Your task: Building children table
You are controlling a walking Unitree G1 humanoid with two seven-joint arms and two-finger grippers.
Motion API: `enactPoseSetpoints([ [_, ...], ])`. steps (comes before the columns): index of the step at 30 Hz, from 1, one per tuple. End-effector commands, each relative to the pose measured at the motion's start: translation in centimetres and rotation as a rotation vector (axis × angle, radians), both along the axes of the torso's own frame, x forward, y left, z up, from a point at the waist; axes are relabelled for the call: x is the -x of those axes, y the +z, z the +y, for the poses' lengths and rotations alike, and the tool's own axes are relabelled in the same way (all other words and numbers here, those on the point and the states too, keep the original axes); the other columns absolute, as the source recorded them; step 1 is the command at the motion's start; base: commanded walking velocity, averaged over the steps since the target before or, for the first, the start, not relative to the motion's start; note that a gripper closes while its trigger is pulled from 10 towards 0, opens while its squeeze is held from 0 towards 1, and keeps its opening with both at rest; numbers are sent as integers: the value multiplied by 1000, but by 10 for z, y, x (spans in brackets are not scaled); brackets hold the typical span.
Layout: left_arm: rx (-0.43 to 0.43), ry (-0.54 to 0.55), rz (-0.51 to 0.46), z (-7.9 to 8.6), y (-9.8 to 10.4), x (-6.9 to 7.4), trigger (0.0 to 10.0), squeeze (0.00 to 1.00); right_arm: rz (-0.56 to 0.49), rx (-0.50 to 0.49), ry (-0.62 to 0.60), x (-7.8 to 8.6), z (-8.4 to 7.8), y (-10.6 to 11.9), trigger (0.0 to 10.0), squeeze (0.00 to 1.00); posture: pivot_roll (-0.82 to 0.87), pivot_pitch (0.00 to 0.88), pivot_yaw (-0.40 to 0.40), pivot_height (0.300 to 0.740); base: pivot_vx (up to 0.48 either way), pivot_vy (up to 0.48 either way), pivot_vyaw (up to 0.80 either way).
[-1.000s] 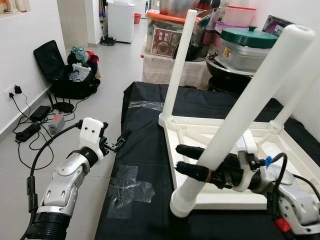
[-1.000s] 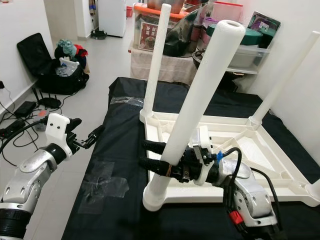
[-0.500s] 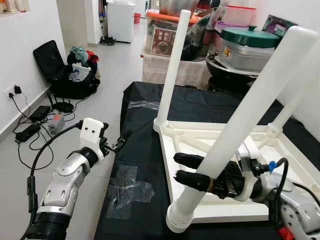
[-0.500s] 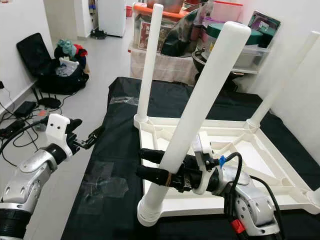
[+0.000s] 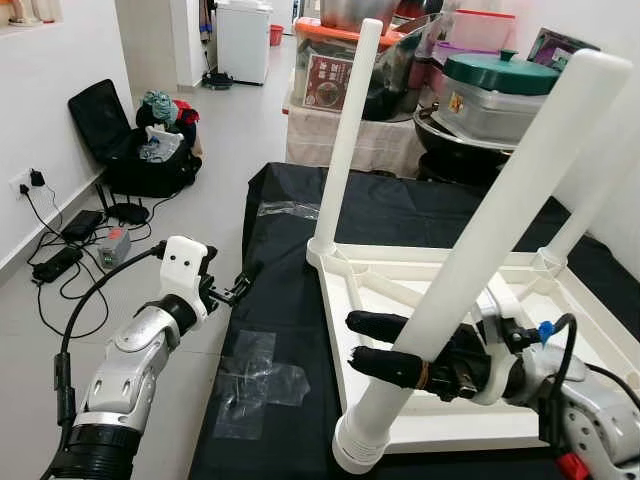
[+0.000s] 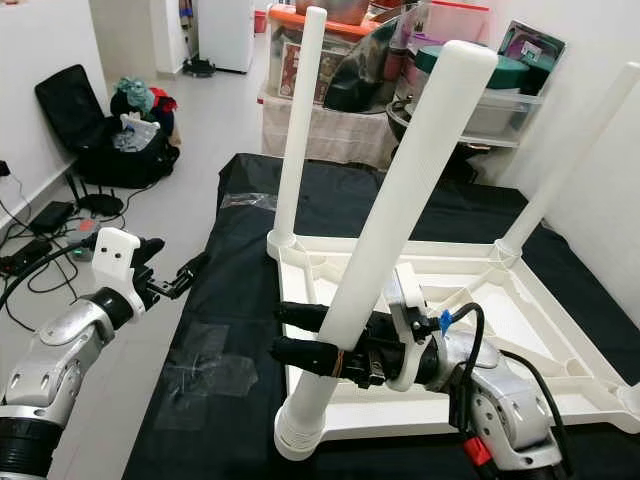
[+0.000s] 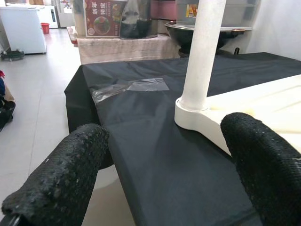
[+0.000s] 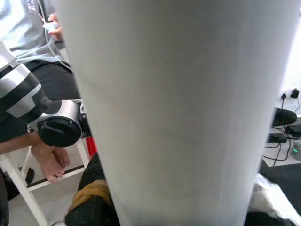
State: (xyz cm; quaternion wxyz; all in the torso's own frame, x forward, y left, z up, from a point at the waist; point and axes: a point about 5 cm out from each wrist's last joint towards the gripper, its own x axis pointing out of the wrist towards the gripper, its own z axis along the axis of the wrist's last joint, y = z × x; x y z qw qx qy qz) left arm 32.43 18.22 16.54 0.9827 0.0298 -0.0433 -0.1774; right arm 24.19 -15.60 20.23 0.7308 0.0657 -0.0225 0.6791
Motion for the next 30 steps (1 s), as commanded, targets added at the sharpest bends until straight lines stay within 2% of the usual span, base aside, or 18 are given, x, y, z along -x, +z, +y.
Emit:
enactPoseSetpoints([
  [1,-8,-8,29,0,-5,0,10000,0,90,47,70,1,9,-18,0,0,85,0,-118,740,0,0,0],
  [3,-10,-8,26,-1,-5,-1,10000,0,59,56,59,-4,12,-17,0,0,88,0,-121,740,0,0,0],
  [8,-14,-1,30,2,-7,2,10000,0,8,92,29,-5,14,-22,0,0,89,0,-120,740,0,0,0],
  [18,-15,-1,32,2,-7,2,10000,0,5,99,28,-4,14,-23,0,0,87,0,-118,740,0,0,0],
  [19,-16,-3,32,2,-7,1,10000,0,-43,149,28,-6,15,-25,0,0,87,0,-114,740,0,0,0],
  [21,-16,-5,31,1,-6,1,10000,0,-77,185,31,-8,16,-26,0,0,87,0,-114,740,0,0,0],
  [23,-18,-3,33,2,-6,1,10000,0,-141,284,73,-8,20,-33,0,0,94,0,-120,740,0,0,0],
  [30,-16,2,33,3,-7,2,10000,0,-178,328,123,-8,23,-33,0,0,93,0,-124,740,0,0,0],
])
